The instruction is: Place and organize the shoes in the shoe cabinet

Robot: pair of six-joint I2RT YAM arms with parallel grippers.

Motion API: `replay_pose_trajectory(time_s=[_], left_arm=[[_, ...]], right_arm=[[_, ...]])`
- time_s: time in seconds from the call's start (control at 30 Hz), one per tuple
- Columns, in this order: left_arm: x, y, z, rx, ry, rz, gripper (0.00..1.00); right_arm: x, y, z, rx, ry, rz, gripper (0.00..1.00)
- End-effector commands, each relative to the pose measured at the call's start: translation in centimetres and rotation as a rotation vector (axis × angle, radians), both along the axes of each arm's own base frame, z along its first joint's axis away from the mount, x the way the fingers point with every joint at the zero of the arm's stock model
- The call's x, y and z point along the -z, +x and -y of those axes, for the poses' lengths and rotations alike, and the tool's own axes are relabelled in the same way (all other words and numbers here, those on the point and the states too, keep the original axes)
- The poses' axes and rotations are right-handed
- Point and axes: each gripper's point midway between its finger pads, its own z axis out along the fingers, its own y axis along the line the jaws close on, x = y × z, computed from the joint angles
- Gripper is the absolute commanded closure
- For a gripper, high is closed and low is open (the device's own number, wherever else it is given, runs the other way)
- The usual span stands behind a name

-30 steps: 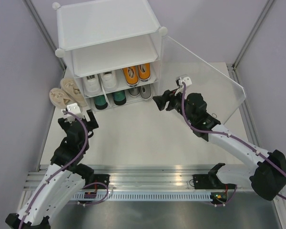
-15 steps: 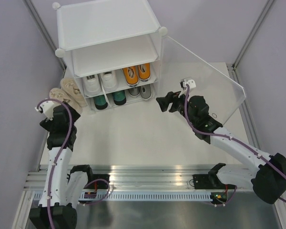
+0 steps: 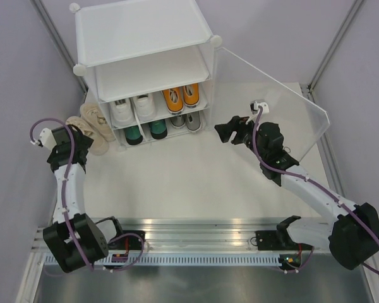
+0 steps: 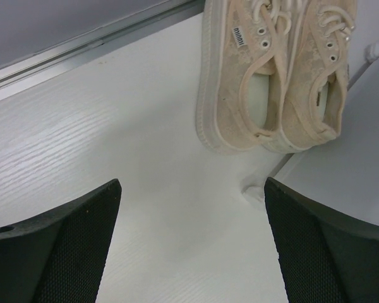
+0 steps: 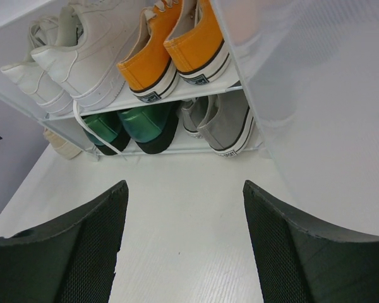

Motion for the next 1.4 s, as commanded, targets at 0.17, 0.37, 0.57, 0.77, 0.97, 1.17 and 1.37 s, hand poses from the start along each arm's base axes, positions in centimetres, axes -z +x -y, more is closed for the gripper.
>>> replay_pose_trajectory(time_s=[0.17, 0.37, 0.57, 0.77, 0.97, 1.17, 1.37], left_arm=[[-2.8, 8.3, -2.4, 0.126, -0.030, 0.127, 0.05], [-2.1, 12.3, -2.3, 0.234, -0.113, 0.194, 0.06], [-2.1, 15.0, -1.8, 0.320, -0.169, 0.200, 0.09], [0.5, 15.9, -2.1, 0.331, -0.187, 0.146, 0.12], [2.0, 16.9, -1.8, 0.358, -0.190, 0.091, 0.18], [2.3, 18.4, -1.2, 0.368, -0.106, 0.009, 0.19], [3.9, 17.8, -2.5, 0.318, -0.085, -0.103, 0.19]], right_arm=[[0.5, 1.8, 2.6, 0.036, 0.094, -0.033, 0.23], [1.2, 2.5, 3.1, 0.015, 0.124, -0.052, 0.23], [0.8, 2.4, 2.9, -0.010, 0.117, -0.036, 0.23], [-0.7, 1.3, 2.5, -0.067, 0.107, 0.014, 0.23], [-0.8, 1.2, 2.5, -0.067, 0.098, 0.018, 0.23], [-0.6, 1.3, 2.4, -0.075, 0.097, 0.013, 0.23], [-0.4, 1.4, 2.8, -0.051, 0.087, 0.010, 0.23]])
